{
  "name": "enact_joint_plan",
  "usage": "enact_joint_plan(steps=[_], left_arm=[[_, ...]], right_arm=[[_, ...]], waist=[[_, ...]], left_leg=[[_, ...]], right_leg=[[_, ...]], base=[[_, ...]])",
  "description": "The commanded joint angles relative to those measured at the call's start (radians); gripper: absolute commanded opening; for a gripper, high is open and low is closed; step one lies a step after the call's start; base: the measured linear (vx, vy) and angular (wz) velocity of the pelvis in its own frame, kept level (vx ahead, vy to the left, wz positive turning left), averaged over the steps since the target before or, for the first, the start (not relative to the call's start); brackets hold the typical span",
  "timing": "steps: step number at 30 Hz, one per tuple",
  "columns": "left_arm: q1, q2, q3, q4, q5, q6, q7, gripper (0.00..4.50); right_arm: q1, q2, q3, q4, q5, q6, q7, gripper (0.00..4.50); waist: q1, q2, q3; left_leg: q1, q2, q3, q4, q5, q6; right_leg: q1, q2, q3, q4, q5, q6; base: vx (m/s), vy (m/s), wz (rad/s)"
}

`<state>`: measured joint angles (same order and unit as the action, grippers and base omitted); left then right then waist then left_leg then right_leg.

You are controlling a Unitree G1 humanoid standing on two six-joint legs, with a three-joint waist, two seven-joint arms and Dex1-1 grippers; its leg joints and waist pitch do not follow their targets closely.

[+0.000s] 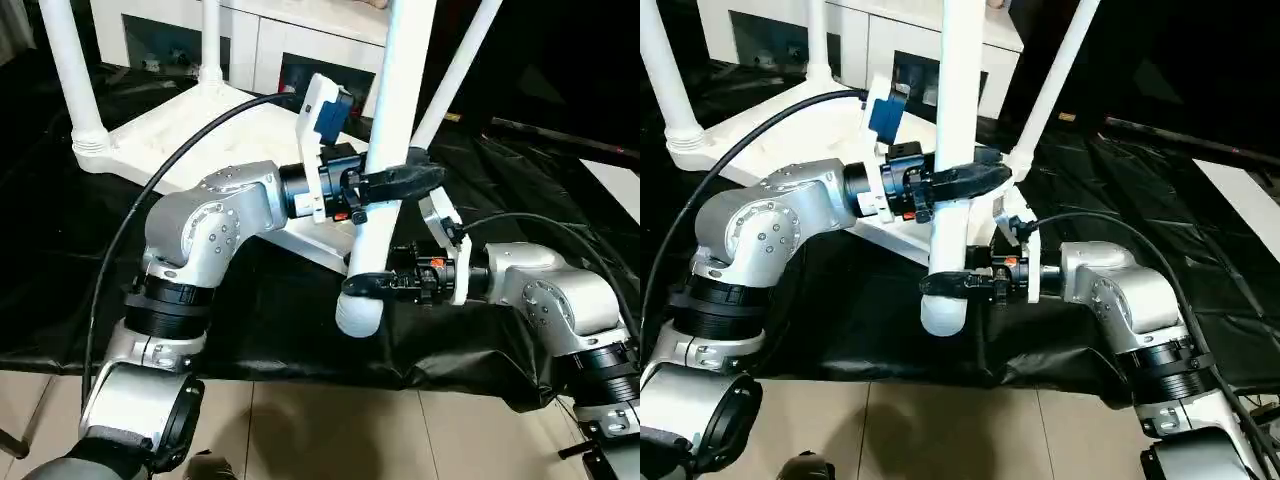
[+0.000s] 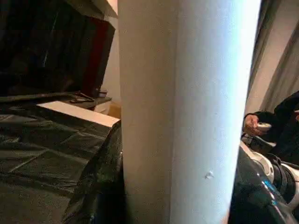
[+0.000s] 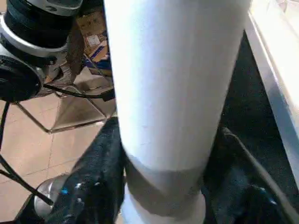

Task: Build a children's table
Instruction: Pick table leg

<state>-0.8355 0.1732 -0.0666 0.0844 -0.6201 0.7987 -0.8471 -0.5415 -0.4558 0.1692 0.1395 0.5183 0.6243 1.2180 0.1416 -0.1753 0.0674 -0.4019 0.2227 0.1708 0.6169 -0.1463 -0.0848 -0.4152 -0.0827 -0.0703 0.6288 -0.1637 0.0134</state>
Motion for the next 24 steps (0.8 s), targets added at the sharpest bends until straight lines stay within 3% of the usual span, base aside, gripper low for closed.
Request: enact_joint_plan(steps=[1, 5, 7, 10, 13, 15, 16, 17, 20, 23, 24], left_arm=[[-0.015, -0.011, -0.023, -0.010, 0.013, -0.017, -0.002, 1.79], [-0.021, -0.020, -0.023, 0.014, 0.042, -0.029, 0.039, 1.79], [-0.023, -0.022, -0.007, 0.015, 0.004, 0.015, 0.029, 2.35], [-0.019, -0.030, 0.011, 0.009, -0.019, 0.015, 0.022, 2.58], [0.000, -0.069, 0.024, 0.024, 0.060, -0.171, 0.077, 2.90], [0.008, -0.121, 0.081, 0.035, 0.032, -0.244, 0.107, 2.92], [0.009, -0.144, 0.109, 0.041, 0.009, -0.263, 0.119, 2.92], [0.011, -0.201, 0.194, 0.065, -0.062, -0.308, 0.145, 2.92], [0.007, -0.273, 0.329, 0.115, -0.204, -0.319, 0.184, 2.92], [0.019, -0.306, 0.391, 0.135, -0.298, -0.314, 0.191, 2.92], [0.034, -0.315, 0.412, 0.130, -0.348, -0.302, 0.182, 2.92]], right_arm=[[-0.006, -0.011, -0.014, 0.012, 0.001, -0.001, -0.004, 2.09], [-0.008, -0.006, -0.019, 0.020, 0.000, -0.009, -0.003, 1.89], [-0.007, 0.000, -0.027, 0.023, 0.004, -0.012, -0.006, 1.86], [-0.002, 0.009, -0.047, 0.020, 0.015, -0.011, -0.016, 1.86], [0.007, 0.029, -0.082, 0.017, 0.035, -0.023, -0.041, 1.86], [0.011, 0.044, -0.108, 0.015, 0.057, -0.022, -0.057, 1.86], [0.013, 0.051, -0.121, 0.014, 0.067, -0.023, -0.064, 1.86], [0.019, 0.071, -0.158, 0.011, 0.098, -0.026, -0.086, 1.86], [0.034, 0.098, -0.212, -0.004, 0.148, -0.024, -0.108, 1.86], [0.051, 0.108, -0.241, -0.029, 0.172, -0.020, -0.125, 1.86], [0.066, 0.117, -0.267, -0.052, 0.187, -0.021, -0.151, 1.86]], waist=[[-0.005, 0.010, -0.073], [-0.004, 0.010, -0.072], [-0.005, 0.009, -0.073], [-0.005, 0.009, -0.073], [-0.002, 0.008, -0.074], [-0.003, 0.005, -0.073], [-0.002, 0.004, -0.075], [-0.001, 0.007, -0.074], [0.001, 0.001, -0.074], [0.001, 0.004, -0.074], [0.001, 0.011, -0.074]], left_leg=[[0.028, 0.014, -0.004, -0.080, -0.299, -0.084], [0.028, 0.014, -0.003, -0.080, -0.298, -0.084], [0.026, 0.013, -0.003, -0.079, -0.295, -0.085], [0.026, 0.013, -0.003, -0.079, -0.293, -0.084], [0.027, 0.017, -0.005, -0.081, -0.297, -0.081], [0.026, 0.017, -0.005, -0.081, -0.299, -0.081], [0.025, 0.016, -0.005, -0.081, -0.298, -0.083], [0.026, 0.015, -0.004, -0.081, -0.298, -0.084], [0.024, 0.010, -0.001, -0.077, -0.309, -0.076], [0.024, 0.011, -0.005, -0.079, -0.314, -0.071], [0.027, 0.012, -0.006, -0.081, -0.319, -0.075]], right_leg=[[0.038, -0.061, 0.030, -0.084, -0.390, -0.102], [0.037, -0.061, 0.030, -0.085, -0.389, -0.099], [0.038, -0.061, 0.030, -0.083, -0.391, -0.100], [0.038, -0.061, 0.029, -0.085, -0.390, -0.103], [0.038, -0.063, 0.029, -0.088, -0.382, -0.099], [0.039, -0.064, 0.029, -0.089, -0.374, -0.097], [0.041, -0.064, 0.029, -0.087, -0.366, -0.099], [0.039, -0.063, 0.029, -0.086, -0.356, -0.101], [0.040, -0.062, 0.029, -0.088, -0.365, -0.110], [0.039, -0.059, 0.026, -0.090, -0.378, -0.097], [0.038, -0.058, 0.027, -0.089, -0.372, -0.096]], base=[[0.000, 0.000, 0.00], [0.000, 0.000, 0.00], [0.000, 0.000, 0.00], [0.000, 0.000, 0.00], [0.000, 0.000, 0.00], [0.000, 0.000, 0.00], [0.000, 0.000, 0.00], [0.000, 0.000, 0.00], [0.000, 0.000, 0.00], [0.000, 0.000, 0.00], [0.000, 0.000, 0.00]])
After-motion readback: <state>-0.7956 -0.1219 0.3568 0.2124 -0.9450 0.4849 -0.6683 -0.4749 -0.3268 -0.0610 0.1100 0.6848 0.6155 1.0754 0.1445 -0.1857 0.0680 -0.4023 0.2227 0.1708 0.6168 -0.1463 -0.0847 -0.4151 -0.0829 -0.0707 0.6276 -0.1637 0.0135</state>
